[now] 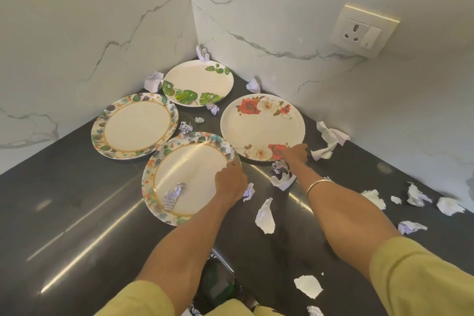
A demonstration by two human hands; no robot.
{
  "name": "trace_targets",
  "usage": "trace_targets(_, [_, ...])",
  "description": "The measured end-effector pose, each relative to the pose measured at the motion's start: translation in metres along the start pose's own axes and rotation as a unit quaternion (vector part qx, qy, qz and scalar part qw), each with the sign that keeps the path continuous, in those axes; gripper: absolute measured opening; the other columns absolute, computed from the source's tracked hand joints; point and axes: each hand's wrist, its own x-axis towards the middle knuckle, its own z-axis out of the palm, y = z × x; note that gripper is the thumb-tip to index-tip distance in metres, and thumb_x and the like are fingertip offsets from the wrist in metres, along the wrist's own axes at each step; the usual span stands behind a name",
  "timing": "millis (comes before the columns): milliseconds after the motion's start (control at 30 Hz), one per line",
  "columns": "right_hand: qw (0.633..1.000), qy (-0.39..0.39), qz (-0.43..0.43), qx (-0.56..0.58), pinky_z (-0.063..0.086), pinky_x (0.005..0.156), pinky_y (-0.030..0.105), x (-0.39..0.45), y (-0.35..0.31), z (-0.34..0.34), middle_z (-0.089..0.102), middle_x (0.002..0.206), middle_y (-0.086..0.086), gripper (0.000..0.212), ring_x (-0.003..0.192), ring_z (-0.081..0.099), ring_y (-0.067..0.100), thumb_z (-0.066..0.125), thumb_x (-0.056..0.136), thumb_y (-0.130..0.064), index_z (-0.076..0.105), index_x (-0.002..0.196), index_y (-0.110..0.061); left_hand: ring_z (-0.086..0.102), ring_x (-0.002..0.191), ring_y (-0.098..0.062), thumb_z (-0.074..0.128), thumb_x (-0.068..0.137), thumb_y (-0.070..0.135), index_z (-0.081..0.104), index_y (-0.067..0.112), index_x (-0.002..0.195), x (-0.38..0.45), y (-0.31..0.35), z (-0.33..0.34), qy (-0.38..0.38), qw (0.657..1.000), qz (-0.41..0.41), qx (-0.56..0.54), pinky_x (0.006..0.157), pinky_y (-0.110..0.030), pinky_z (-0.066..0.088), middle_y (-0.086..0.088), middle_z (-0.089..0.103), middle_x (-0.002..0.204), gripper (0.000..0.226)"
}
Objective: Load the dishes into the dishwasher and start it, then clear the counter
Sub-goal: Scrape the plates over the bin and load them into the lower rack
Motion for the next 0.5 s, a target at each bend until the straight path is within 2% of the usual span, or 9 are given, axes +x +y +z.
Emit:
trace_targets(133, [0.998,-0.023,0.036,0.04,0.052,0.091,0.038,0.021,0.001,-0.005,0.05,0.14,0.016,0.082,0.123,0.055,0.032,0.08,0.08,-0.023,0.032,0.142,-0.001,0.067,0.08,-0.024,0.048,0.1,0.023,0.029,0.001,0.148,0.004,0.007,-0.004,-0.001,0.999,0.03,0.036,0.058,-0.029,0.041,-0.009,0.065,0.106,0.056])
trace_targets(200, [0.989,-0.08,0.067,0.107,0.057,0.073,0.032,0.025,0.003,-0.01,0.06,0.126,0.016,0.06,0.107,0.063,0.028,0.074,0.082,-0.006,0.047,0.135,0.0,0.066,0.077,-0.023,0.053,0.098,0.024,0.032,0.0,0.146,0.003,0.011,-0.009,-0.001,0.998,0.042,0.056,0.056,-0.028,0.04,-0.01,0.064,0.103,0.058])
trace_targets(267, [0.965,-0.124,0.097,0.21,0.054,0.061,0.026,0.019,0.0,-0.016,0.06,0.115,0.015,0.04,0.1,0.059,0.025,0.063,0.085,0.01,0.056,0.122,-0.002,0.066,0.075,-0.023,0.056,0.096,0.023,0.035,0.0,0.142,0.003,0.014,-0.019,0.008,0.997,0.041,0.065,0.054,-0.028,0.037,-0.009,0.065,0.102,0.056])
trace_targets(333, [0.949,-0.135,0.101,0.266,0.049,0.054,0.02,0.007,-0.007,-0.021,0.055,0.109,0.012,0.032,0.095,0.054,0.022,0.059,0.085,0.011,0.058,0.111,-0.007,0.067,0.076,-0.023,0.057,0.095,0.022,0.04,0.002,0.137,0.004,0.017,-0.034,0.026,0.998,0.031,0.056,0.054,-0.028,0.036,-0.008,0.066,0.102,0.049])
trace_targets(433, [0.941,-0.134,0.106,0.293,0.039,0.047,0.015,-0.007,-0.016,-0.023,0.053,0.096,0.007,0.022,0.07,0.044,0.012,0.052,0.085,0.003,0.055,0.103,-0.009,0.068,0.08,-0.025,0.057,0.094,0.016,0.044,0.004,0.132,0.007,0.021,-0.056,0.05,0.998,0.014,0.039,0.056,-0.029,0.039,-0.009,0.066,0.103,0.042])
trace_targets(500, [0.946,-0.141,0.096,0.274,0.03,0.038,0.014,-0.009,-0.021,-0.021,0.064,0.106,0.01,0.018,0.055,0.032,0.009,0.047,0.085,0.0,0.053,0.098,-0.01,0.068,0.084,-0.026,0.054,0.096,0.015,0.043,0.003,0.135,0.007,0.024,-0.07,0.074,0.997,0.007,0.024,0.059,-0.029,0.04,-0.011,0.066,0.108,0.042])
